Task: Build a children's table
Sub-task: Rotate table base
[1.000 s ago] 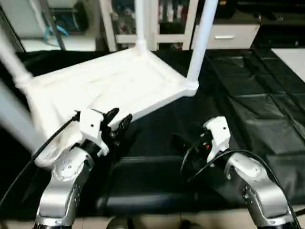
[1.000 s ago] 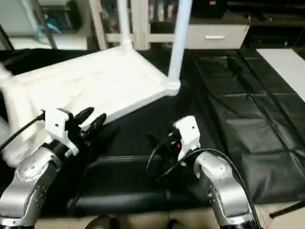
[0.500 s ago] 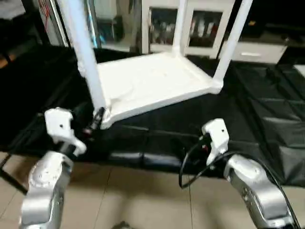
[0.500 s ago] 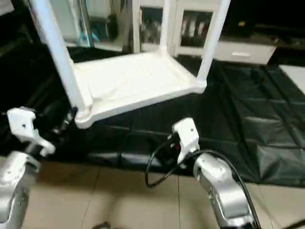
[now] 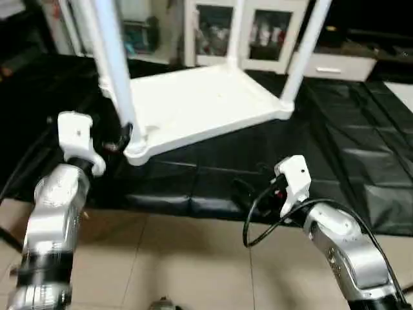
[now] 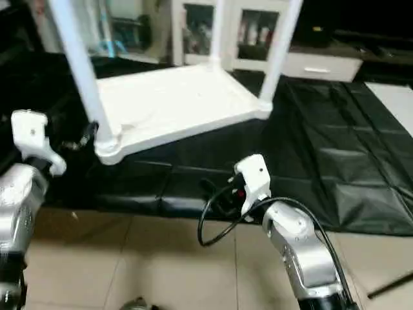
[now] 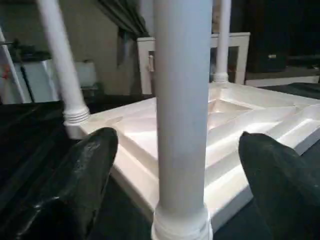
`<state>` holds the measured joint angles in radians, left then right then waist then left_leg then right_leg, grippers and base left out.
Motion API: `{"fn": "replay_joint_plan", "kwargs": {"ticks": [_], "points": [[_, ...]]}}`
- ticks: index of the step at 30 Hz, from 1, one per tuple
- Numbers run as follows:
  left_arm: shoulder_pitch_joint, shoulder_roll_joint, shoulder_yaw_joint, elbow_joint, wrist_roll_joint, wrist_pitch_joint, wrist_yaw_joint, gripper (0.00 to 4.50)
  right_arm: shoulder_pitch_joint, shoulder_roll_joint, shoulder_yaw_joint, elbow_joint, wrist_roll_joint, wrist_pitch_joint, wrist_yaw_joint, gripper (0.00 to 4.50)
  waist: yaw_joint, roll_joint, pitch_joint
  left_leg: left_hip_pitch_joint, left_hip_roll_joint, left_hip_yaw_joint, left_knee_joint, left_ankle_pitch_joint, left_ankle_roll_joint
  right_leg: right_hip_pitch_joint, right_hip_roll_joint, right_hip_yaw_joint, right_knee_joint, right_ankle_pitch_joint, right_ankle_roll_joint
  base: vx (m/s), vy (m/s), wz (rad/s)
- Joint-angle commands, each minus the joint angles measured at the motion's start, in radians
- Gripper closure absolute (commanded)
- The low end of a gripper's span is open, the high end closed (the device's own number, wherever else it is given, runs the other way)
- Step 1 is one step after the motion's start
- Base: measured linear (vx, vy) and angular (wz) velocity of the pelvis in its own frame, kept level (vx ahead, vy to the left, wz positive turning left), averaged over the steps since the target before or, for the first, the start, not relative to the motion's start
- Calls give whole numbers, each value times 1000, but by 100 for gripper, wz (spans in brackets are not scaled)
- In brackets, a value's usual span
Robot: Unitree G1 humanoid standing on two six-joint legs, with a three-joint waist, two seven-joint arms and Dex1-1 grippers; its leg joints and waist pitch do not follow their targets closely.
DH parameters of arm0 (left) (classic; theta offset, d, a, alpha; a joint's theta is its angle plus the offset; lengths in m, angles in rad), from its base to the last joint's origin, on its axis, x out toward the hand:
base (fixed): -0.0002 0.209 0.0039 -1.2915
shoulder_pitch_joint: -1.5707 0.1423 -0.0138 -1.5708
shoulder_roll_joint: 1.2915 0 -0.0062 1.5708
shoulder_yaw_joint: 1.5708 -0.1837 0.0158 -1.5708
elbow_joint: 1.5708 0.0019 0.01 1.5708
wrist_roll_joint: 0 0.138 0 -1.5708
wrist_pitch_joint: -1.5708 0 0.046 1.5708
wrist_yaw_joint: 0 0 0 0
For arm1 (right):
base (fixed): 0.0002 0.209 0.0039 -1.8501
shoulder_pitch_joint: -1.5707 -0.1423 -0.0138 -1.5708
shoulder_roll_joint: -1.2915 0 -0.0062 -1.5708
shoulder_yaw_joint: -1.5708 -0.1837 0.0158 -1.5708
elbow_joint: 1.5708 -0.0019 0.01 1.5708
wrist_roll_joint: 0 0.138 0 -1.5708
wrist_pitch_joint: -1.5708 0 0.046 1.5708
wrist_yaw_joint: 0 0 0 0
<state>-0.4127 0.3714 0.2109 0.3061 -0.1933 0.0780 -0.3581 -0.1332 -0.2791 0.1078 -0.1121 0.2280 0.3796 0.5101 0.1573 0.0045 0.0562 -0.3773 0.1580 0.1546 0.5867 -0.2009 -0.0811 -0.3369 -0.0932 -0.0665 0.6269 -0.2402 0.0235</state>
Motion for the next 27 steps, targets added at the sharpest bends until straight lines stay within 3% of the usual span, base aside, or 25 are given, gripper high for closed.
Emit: {"fn": "replay_joint_plan", "kwargs": {"ticks": [1, 2, 4, 5, 8, 10, 11, 12, 14, 16, 17, 19, 20, 23, 24, 26, 27], "points": [[-20, 5, -5, 38, 9, -12, -13, 4, -15, -6, -9, 0, 6, -3, 6, 61, -7, 19, -68, 18, 70, -40, -100, -265, -64, 2, -69, 45, -77, -106, -122, 0, 0, 0], [-89, 18, -3, 139, 30, -33, 3, 4, -11, -7, -6, -12, 19, 2, 22, 61, -12, 19, -72, 10, 68, -39, -96, -233, -56, 5, -68, 44, -71, -37, -129, 0, 0, 0], [-142, 30, -2, 226, 37, -58, 1, 4, -5, -14, 2, -30, 35, 7, 51, 61, -17, 21, -76, 13, 64, -35, -89, -219, -45, -2, -62, 44, -64, 60, -136, 0, 0, 0], [-157, 33, -3, 253, 36, -67, -4, 4, -2, -18, 7, -37, 39, 7, 63, 61, -17, 20, -79, 9, 63, -36, -85, -205, -35, 4, -63, 43, -60, 106, -137, 0, 0, 0], [-237, 39, 7, 375, 27, -95, -16, 4, 20, -54, 27, -97, 95, 37, 154, 61, -14, 17, -89, 9, 60, -31, -64, -87, 5, 4, -57, 39, -45, 305, -152, 0, 0, 0], [-255, 38, 10, 403, 25, -101, -18, 4, 23, -59, 27, -106, 107, 45, 167, 61, -15, 15, -86, 7, 59, -28, -61, -66, 27, 4, -58, 37, -42, 345, -165, 0, 0, 0], [-274, 38, 10, 429, 24, -108, -25, 4, 27, -67, 28, -120, 124, 51, 188, 61, -13, 15, -84, 8, 61, -26, -63, -88, 33, 4, -63, 38, -45, 317, -174, 0, 0, 0], [-308, 28, 17, 466, 5, -117, -55, 4, 33, -78, 18, -150, 181, 76, 233, 61, -13, 21, -84, 11, 64, -26, -65, -115, 34, 4, -66, 39, -47, 283, -183, 0, 0, 0], [-323, 22, 18, 480, -5, -121, -78, 4, 35, -84, 15, -160, 204, 87, 253, 61, -11, 20, -80, 12, 70, -27, -69, -152, 33, 4, -68, 41, -51, 239, -197, 0, 0, 0], [-340, -6, 5, 479, -50, -109, -191, 4, 47, -114, 14, -190, 247, 112, 310, 61, -7, 23, -78, 16, 74, -25, -73, -193, 23, 1, -70, 42, -55, 188, -211, 0, 0, 0], [-336, -29, -14, 446, -87, -83, -283, 4, 53, -129, 14, -205, 268, 126, 332, 61, -3, 20, -75, 17, 76, -23, -76, -212, 18, 1, -73, 44, -57, 162, -223, 0, 0, 0], [-336, -38, -23, 438, -100, -75, -321, 4, 55, -134, 15, -210, 271, 129, 338, 61, -1, 18, -74, 16, 77, -21, -78, -219, 13, 2, -74, 45, -56, 147, -229, 0, 0, 0], [-320, -58, -62, 393, -126, -34, -410, 4, 55, -134, 15, -209, 266, 130, 334, 61, 2, 19, -74, 18, 78, -16, -78, -235, 5, -3, -75, 45, -57, 119, -234, 0, 0, 0], [-291, -88, -115, 320, -155, 11, -491, 4, 58, -133, 19, -214, 258, 129, 325, 61, 11, 17, -72, 22, 83, -8, -82, -265, -12, -9, -78, 47, -62, 56, -236, 0, 0, 0], [-270, -122, -180, 268, -161, 35, -551, 4, 58, -137, 17, -217, 261, 135, 321, 61, 13, 13, -72, 23, 83, -6, -81, -265, -12, -11, -78, 48, -63, 51, -235, 0, 0, 0], [-264, -142, -211, 252, -156, 42, -576, 4, 59, -141, 16, -219, 265, 139, 321, 61, 16, 12, -72, 17, 83, -5, -82, -247, -8, -8, -78, 48, -62, 46, -222, 0, 0, 0], [-265, -164, -239, 248, -143, 39, -590, 4, 57, -146, 15, -218, 265, 141, 322, 61, 15, 7, -72, 15, 83, -5, -82, -243, -7, -4, -79, 47, -63, 38, -214, 0, 0, 0]]}}
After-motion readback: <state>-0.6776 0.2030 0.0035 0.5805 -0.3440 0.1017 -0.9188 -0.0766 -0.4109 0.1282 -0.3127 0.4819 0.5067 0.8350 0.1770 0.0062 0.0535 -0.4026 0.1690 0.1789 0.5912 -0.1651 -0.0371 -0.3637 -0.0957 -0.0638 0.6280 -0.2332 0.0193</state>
